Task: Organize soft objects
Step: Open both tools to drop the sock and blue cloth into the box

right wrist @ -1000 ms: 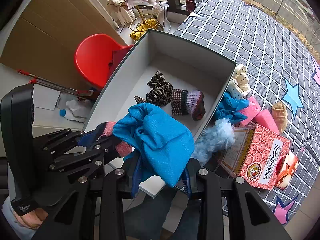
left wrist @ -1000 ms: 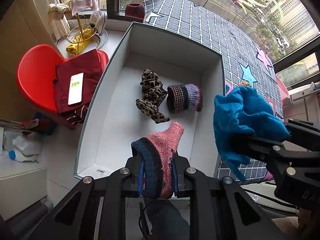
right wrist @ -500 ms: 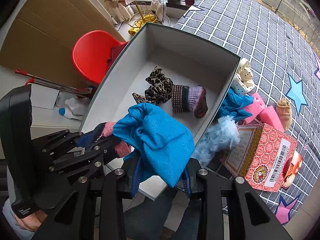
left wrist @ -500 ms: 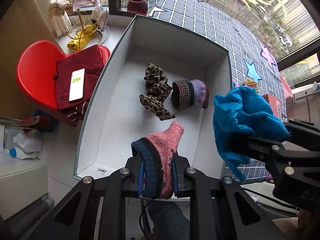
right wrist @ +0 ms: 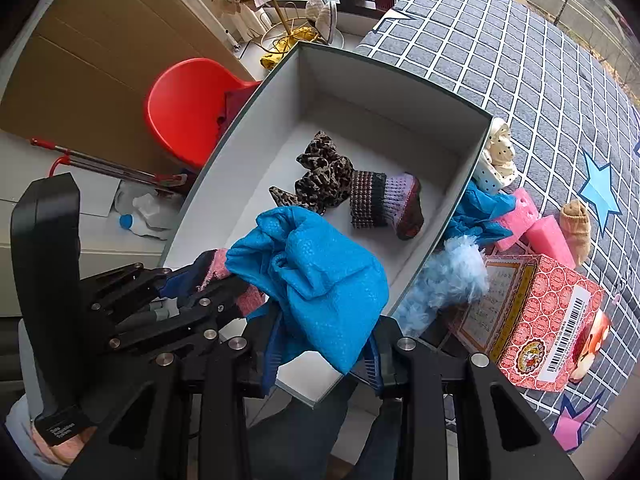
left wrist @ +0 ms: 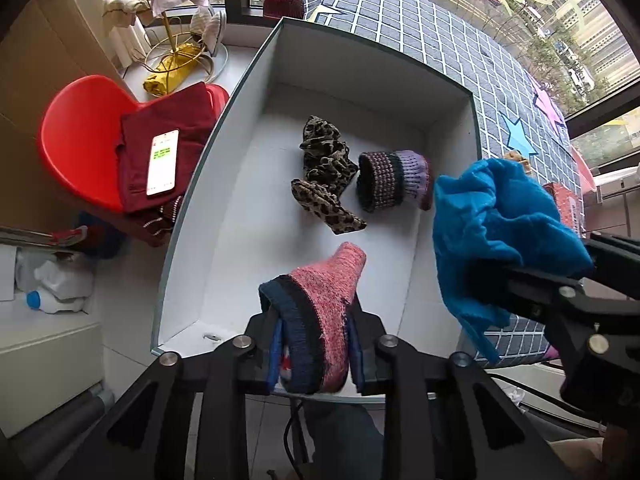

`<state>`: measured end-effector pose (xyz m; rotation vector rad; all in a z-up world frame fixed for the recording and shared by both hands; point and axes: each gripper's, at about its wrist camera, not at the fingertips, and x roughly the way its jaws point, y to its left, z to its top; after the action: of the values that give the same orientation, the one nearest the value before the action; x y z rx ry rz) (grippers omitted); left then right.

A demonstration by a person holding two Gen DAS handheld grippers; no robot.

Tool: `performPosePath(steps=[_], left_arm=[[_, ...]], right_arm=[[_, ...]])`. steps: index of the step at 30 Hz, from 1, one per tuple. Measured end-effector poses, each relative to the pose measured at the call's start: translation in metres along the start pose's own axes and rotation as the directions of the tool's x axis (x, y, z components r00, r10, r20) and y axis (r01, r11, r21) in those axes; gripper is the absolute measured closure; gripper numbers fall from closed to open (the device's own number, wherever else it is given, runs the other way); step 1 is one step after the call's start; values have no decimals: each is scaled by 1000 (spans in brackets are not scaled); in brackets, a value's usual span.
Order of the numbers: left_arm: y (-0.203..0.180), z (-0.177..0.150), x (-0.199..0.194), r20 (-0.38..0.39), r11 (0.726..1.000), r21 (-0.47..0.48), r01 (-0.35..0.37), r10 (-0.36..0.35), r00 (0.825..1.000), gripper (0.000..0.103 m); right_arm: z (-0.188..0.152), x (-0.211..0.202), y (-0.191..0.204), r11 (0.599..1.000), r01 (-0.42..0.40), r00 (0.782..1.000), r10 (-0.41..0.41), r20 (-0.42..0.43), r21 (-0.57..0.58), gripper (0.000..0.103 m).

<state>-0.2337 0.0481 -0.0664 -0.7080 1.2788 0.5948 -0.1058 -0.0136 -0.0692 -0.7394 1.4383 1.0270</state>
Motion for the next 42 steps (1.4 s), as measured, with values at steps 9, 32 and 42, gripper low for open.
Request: performPosePath(steps=[9, 32, 42], left_arm=[[-1, -2, -3, 33, 1000, 2, -7, 7, 999, 17], [-30, 19, -19, 46, 993, 21, 119, -119, 992, 0], [-55, 31, -21, 36, 994, 48, 102, -103, 994, 0]], right_arm=[[-1, -7, -3, 1000, 6, 1000, -6, 29, 11, 33], [3, -75, -65, 979, 12, 982, -50, 181, 205, 13], [-6, -91, -119, 948, 10, 976, -78, 203, 317, 13]])
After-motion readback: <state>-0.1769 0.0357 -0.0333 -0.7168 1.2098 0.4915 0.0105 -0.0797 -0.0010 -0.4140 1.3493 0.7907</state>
